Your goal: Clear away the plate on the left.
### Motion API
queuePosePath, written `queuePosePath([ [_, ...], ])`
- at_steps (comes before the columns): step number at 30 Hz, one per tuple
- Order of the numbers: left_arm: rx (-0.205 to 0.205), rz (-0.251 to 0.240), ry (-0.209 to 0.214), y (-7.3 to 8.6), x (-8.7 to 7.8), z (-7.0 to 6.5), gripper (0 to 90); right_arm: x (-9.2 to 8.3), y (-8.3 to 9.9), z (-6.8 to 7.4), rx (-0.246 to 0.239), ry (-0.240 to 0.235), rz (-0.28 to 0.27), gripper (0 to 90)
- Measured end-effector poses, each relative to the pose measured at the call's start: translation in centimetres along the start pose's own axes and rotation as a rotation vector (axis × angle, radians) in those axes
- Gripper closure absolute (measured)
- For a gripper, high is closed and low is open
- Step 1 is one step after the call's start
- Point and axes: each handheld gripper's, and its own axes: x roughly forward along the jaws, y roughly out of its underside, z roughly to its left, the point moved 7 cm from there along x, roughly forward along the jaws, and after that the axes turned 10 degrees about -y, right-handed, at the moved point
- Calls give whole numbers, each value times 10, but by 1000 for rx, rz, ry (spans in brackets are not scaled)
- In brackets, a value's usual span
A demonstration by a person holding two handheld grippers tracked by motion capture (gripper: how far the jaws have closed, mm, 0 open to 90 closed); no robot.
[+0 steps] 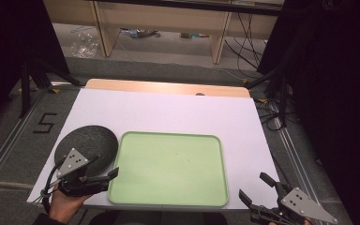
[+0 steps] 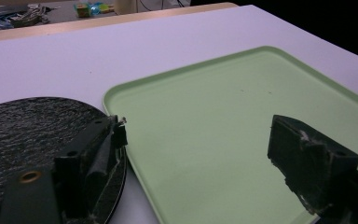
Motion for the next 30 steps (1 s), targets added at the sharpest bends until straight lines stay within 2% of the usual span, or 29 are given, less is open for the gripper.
queuePosePath([
  [4, -3, 6, -1, 1, 1, 1, 165, 0, 0, 0, 1, -2, 2, 160],
  [6, 8, 6, -3, 0, 1, 2, 165, 0, 0, 0, 0, -3, 3, 160],
  [7, -3, 6, -6, 0, 0, 2, 165, 0, 0, 1, 2, -4, 3, 160],
  [9, 3, 3, -4, 0, 0, 3, 166, 2, -1, 1, 0, -9, -15, 160],
  [19, 3, 8, -11, 0, 1, 5, 167, 1, 0, 2, -3, -16, -4, 160],
  [30, -26, 18, -38, -3, 4, 16, 167, 2, 0, 2, -4, -19, -5, 159],
])
